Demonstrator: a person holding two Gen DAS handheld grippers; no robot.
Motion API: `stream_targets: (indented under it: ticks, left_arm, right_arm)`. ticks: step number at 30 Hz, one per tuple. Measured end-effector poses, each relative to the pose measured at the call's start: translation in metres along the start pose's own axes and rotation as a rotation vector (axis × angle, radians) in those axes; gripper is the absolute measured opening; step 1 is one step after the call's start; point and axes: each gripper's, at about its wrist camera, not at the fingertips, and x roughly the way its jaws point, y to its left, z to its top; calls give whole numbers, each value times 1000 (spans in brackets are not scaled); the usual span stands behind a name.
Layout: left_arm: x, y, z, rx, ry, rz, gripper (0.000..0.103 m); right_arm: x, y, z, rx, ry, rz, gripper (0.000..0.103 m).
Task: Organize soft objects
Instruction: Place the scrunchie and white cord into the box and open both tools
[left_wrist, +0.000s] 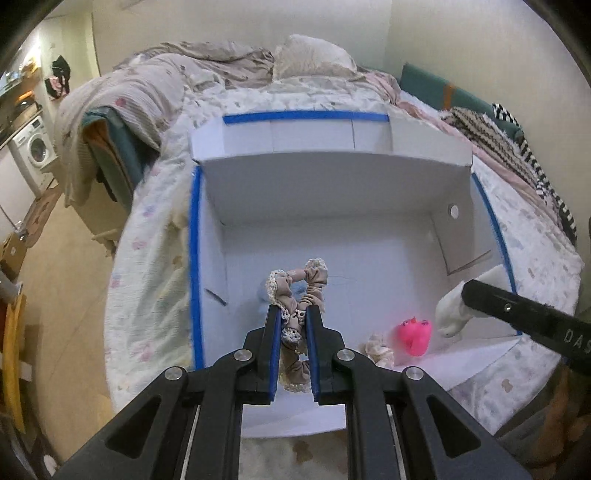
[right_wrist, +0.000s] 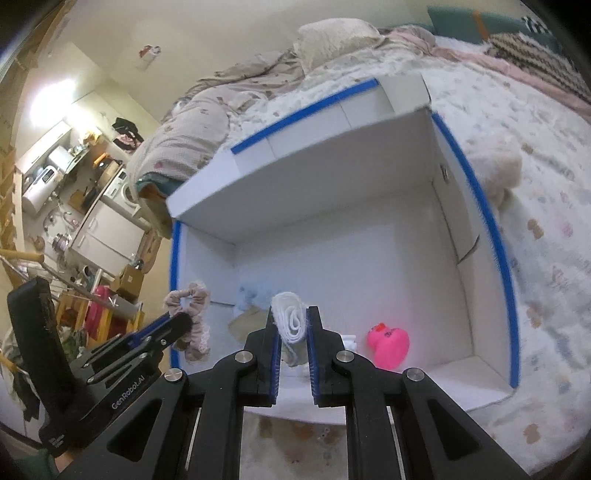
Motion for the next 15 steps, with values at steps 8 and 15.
stream_targets:
  ticks: [8,15]
  left_arm:
    - [42,-11,-9,37,46,-9,12]
    - [66,-11,-14,34,77,1,12]
  right_arm:
    - [42,-10,-11,-4,82,-24,15]
    - [66,-15,-13,15,132,-45,15]
